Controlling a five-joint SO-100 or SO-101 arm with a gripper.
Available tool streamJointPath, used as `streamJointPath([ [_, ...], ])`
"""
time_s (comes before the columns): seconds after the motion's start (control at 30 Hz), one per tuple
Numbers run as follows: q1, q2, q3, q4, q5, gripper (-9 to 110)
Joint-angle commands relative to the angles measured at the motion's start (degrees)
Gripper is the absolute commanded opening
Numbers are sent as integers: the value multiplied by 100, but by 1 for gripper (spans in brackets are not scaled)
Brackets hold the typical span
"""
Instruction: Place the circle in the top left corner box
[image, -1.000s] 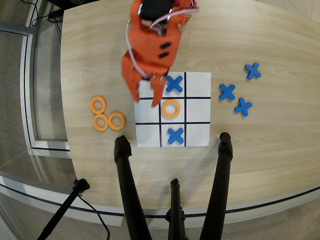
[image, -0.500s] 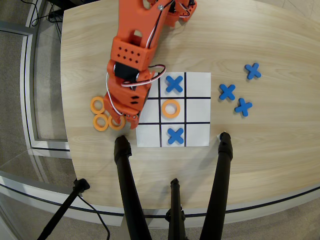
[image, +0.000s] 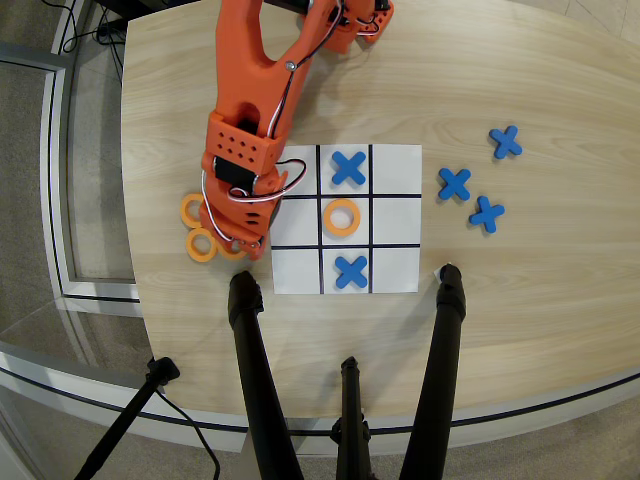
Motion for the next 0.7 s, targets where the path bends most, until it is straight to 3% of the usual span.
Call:
streamJointPath([
  [0.0,-62,-35,-193,-53,114,14],
  [0.67,-26,-466,-272,316,483,14],
])
